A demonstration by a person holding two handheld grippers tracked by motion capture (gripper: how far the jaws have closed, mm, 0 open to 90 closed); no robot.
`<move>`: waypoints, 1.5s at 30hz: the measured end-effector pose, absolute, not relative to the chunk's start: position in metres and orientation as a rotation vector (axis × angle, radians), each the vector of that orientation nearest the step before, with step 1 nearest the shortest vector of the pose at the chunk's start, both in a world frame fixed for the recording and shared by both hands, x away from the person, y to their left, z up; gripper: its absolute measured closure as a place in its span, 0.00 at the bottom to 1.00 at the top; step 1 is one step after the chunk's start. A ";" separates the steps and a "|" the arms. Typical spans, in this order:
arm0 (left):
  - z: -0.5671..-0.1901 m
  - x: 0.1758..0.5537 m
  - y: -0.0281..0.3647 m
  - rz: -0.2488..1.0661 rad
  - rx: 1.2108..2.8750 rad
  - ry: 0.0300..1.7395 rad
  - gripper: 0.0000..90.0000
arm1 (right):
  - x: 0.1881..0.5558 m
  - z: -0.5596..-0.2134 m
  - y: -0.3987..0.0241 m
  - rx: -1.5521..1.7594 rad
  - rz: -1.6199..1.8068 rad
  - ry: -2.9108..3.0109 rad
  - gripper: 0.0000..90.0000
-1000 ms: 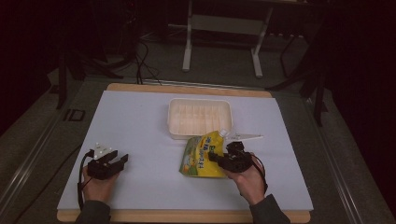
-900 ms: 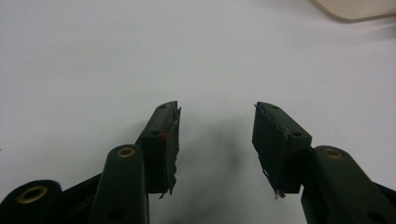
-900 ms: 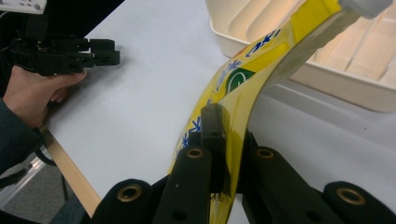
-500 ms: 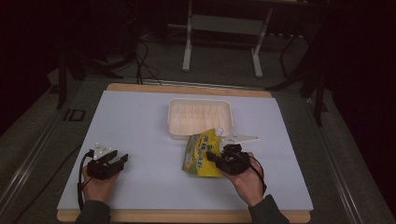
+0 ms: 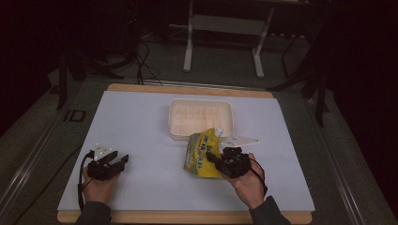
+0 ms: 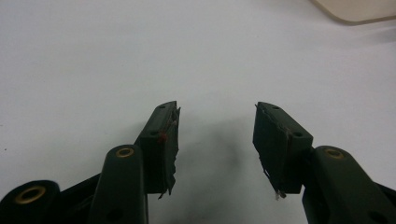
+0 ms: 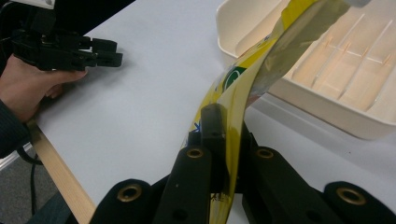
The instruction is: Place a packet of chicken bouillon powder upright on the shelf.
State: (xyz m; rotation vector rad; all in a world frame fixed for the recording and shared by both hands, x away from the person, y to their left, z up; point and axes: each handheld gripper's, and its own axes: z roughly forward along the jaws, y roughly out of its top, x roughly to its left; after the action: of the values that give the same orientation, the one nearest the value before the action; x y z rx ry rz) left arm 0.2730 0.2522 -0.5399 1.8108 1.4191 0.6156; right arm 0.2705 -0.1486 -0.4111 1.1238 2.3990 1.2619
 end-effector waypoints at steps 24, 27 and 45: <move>-0.540 0.273 0.253 0.614 1.810 1.419 0.55 | 0.267 -0.400 -0.143 1.041 1.242 2.319 1.00; -0.540 0.273 0.253 0.614 1.807 1.420 0.55 | 0.267 -0.399 -0.141 1.035 1.242 2.316 1.00; -0.540 0.273 0.253 0.612 1.806 1.419 0.55 | 0.285 -0.385 -0.132 0.981 1.185 2.254 1.00</move>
State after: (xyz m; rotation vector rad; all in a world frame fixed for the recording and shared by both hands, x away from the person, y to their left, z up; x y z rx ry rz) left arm 0.2730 0.2527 -0.5399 1.8056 1.4186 0.6123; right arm 0.2850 -0.1323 -0.3852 0.9810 2.2539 1.1848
